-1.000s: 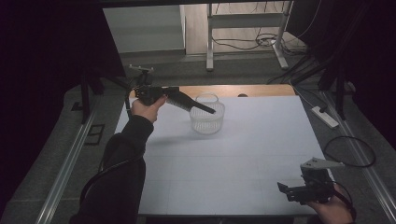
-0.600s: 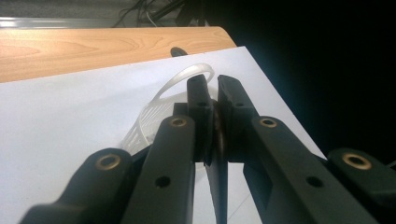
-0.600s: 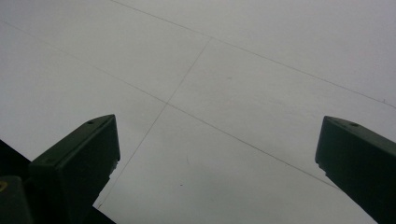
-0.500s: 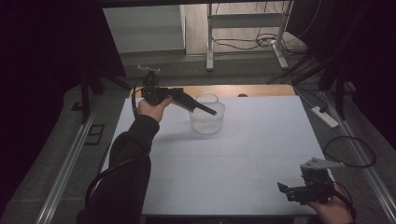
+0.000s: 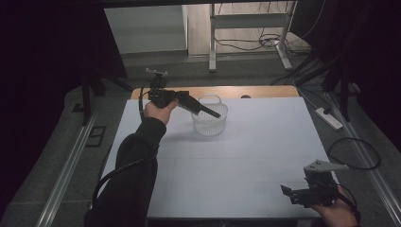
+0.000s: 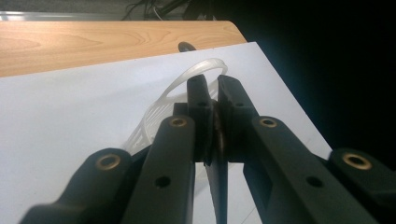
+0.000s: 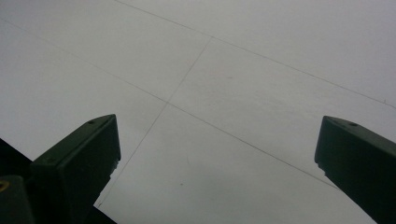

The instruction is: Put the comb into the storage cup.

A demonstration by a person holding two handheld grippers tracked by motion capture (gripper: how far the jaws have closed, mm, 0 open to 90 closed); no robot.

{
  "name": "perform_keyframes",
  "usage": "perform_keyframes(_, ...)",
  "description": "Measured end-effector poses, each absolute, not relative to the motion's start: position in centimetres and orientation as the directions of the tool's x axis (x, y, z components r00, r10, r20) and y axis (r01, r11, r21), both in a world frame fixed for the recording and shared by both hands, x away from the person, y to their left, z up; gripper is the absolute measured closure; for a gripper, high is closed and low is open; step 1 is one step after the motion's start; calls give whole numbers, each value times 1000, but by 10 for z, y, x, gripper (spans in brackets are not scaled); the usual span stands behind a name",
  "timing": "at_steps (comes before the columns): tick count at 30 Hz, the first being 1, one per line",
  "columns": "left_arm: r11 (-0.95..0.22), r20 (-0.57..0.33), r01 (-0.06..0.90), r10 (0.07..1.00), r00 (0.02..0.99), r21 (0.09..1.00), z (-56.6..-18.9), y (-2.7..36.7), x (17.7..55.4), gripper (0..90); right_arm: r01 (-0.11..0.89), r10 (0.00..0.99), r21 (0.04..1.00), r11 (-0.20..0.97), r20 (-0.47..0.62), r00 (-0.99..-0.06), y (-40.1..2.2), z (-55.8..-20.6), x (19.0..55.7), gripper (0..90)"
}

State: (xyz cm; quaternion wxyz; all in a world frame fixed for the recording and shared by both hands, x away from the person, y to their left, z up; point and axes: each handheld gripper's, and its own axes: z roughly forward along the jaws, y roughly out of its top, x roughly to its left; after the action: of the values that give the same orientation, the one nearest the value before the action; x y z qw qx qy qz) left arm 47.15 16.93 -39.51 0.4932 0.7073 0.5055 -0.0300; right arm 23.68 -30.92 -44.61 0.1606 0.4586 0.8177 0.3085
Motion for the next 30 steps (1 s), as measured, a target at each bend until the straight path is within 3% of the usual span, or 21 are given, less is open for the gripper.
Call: perform_keyframes(30,21,-562,784,710,425,620,-421,156,486,835,654,848,648,390,23,-529,-309,-446,237,5)
